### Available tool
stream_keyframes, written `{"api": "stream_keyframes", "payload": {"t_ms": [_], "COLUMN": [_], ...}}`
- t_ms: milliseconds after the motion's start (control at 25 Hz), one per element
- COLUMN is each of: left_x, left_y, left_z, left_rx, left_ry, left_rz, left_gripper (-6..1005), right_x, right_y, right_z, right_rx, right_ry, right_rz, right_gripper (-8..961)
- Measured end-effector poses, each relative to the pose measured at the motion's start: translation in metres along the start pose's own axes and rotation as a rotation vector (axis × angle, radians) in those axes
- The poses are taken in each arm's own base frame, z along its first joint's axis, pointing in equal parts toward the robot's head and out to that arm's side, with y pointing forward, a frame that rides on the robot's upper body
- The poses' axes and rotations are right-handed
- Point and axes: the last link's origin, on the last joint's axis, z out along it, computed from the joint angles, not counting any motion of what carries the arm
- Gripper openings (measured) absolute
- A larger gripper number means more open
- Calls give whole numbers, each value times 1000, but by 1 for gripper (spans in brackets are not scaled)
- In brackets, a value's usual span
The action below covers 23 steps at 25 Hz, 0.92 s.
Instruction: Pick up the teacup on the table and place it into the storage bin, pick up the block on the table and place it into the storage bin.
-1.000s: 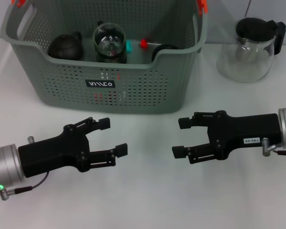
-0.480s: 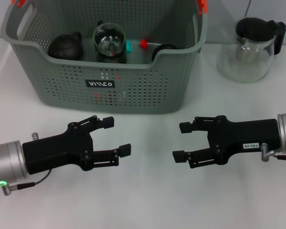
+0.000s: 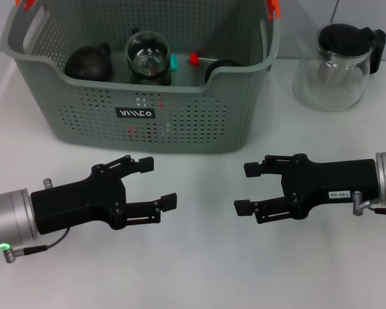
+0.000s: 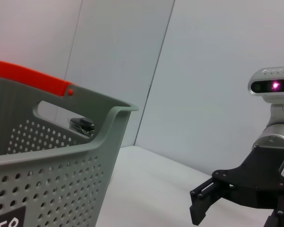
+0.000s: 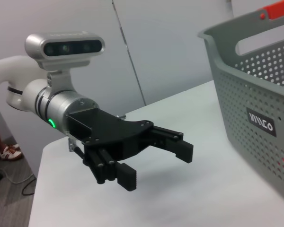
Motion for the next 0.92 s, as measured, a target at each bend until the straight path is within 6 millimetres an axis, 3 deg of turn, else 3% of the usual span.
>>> {"api": "stream_keyframes", "payload": {"t_ms": [920], "left_x": [2], "left_y": [1], "left_z": [2], "left_rx": [-15], "left_ry": [4], "left_rz": [-6], "left_gripper": [952], "right_x": [-2], "right_y": [-1], "right_z": [2], "right_rx": [-4], "right_ry": [20], "right_rz": [25], "right_gripper": [936]}}
